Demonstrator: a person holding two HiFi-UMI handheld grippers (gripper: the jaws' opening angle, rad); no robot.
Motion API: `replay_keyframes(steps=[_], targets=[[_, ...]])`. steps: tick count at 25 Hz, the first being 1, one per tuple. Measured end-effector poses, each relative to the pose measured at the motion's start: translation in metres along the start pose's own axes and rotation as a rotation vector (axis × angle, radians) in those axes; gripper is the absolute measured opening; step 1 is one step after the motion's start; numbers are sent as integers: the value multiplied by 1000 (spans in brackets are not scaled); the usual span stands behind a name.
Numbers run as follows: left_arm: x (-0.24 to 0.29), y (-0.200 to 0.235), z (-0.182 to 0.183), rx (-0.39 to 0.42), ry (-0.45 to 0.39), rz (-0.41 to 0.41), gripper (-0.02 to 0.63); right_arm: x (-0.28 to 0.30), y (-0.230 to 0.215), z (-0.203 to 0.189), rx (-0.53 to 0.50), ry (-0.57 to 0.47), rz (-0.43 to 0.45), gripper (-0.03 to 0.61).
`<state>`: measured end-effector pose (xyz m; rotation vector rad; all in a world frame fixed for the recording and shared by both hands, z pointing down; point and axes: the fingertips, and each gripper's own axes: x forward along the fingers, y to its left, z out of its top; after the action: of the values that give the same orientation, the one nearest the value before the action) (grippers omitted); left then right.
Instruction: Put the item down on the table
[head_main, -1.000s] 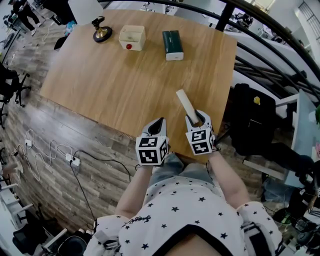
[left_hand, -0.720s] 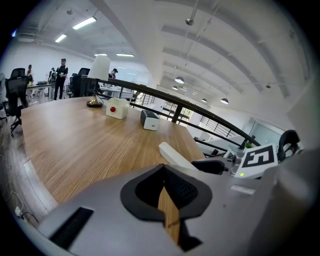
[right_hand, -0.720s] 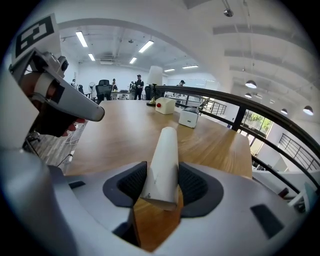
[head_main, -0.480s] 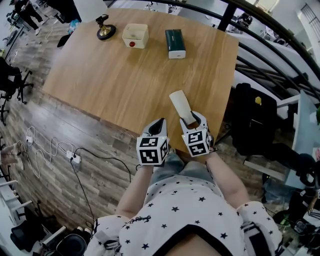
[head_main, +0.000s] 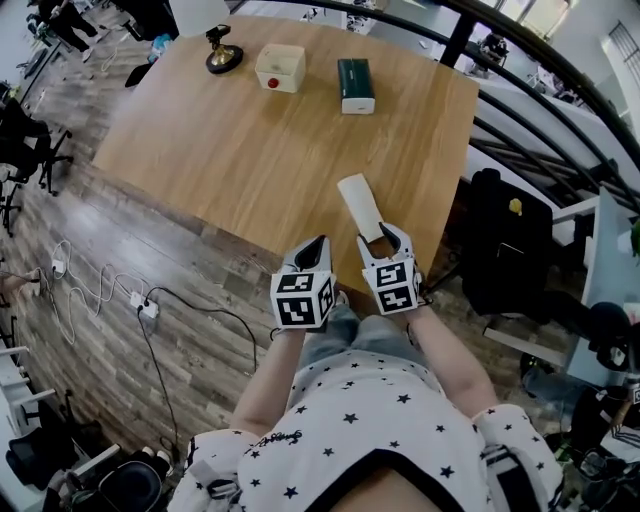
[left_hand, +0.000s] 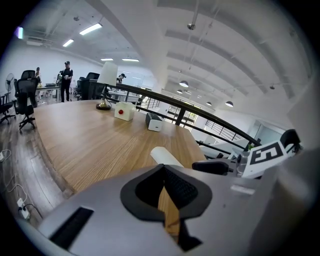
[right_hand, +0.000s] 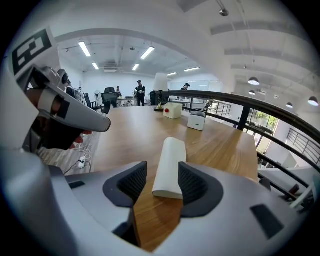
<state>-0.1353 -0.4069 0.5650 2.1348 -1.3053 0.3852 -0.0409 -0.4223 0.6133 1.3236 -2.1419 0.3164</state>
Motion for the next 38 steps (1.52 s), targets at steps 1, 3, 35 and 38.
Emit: replay_keyframes(steps=[1, 3, 35, 38], targets=[[-4, -2, -2, -3, -7, 7, 11, -5, 2, 1, 14, -10, 8, 189], [-12, -6, -4, -9, -24, 18, 11, -18, 5, 4, 36, -33, 21, 176], [-181, -208, -159, -3, -151, 44, 11, -318, 37, -94, 186, -267, 105, -5], [-192, -221, -169, 6, -156, 39, 11, -336, 39, -100, 190, -281, 110, -5]])
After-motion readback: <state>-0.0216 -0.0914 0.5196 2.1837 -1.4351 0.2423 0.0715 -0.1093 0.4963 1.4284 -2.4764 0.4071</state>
